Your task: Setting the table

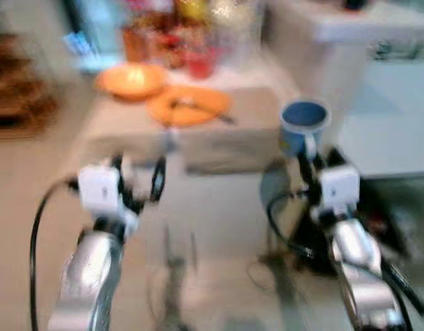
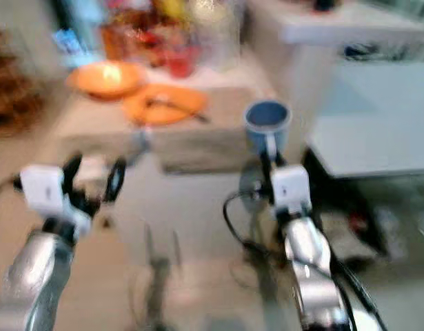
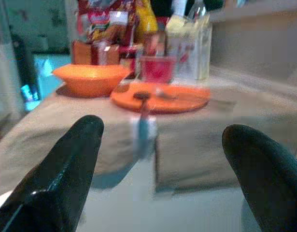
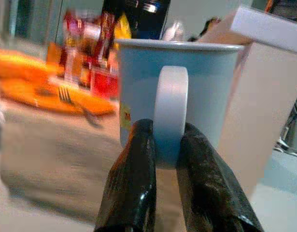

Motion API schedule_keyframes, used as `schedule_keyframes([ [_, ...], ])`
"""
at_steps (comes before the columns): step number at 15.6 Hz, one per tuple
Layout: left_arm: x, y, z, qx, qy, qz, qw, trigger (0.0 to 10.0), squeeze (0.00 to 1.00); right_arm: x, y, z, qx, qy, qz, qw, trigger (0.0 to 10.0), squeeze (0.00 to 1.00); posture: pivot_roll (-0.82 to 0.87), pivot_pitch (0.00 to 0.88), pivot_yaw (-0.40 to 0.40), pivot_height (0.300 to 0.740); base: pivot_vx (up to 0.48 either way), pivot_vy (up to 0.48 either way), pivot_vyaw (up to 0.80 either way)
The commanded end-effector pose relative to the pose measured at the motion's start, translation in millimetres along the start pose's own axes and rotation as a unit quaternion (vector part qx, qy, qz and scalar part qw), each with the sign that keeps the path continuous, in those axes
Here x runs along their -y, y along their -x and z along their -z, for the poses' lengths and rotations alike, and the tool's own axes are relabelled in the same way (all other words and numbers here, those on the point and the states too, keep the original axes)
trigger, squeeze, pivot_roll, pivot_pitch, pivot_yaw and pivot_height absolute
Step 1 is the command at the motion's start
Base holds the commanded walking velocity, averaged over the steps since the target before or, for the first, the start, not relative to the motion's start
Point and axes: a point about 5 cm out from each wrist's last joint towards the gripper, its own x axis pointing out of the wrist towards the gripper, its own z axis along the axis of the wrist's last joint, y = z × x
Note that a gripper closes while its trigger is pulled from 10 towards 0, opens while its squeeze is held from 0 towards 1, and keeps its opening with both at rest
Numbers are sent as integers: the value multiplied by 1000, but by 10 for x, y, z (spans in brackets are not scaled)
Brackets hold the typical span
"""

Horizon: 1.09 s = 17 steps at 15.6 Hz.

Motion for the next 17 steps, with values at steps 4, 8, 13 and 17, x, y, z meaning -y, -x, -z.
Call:
schedule_keyframes([
  [4,46,-80,-56,12,-8,8,1000,10000,0,-17,6,25,-2,-5,-1,1000,0,0,-31,0,38,740,0,-426,0],
  [8,77,-150,-42,12,-12,14,1000,10000,0,2,-3,14,1,-2,-1,1000,0,0,-54,0,43,740,0,-478,0],
  [13,75,-212,-27,6,-14,9,1000,10000,0,-8,-25,15,1,-1,-4,1000,0,0,-57,0,48,740,0,-466,0],
  [17,55,-274,-34,7,-18,6,1000,10000,0,-20,-35,6,4,0,-4,1000,0,0,-60,0,50,740,0,-455,0],
])
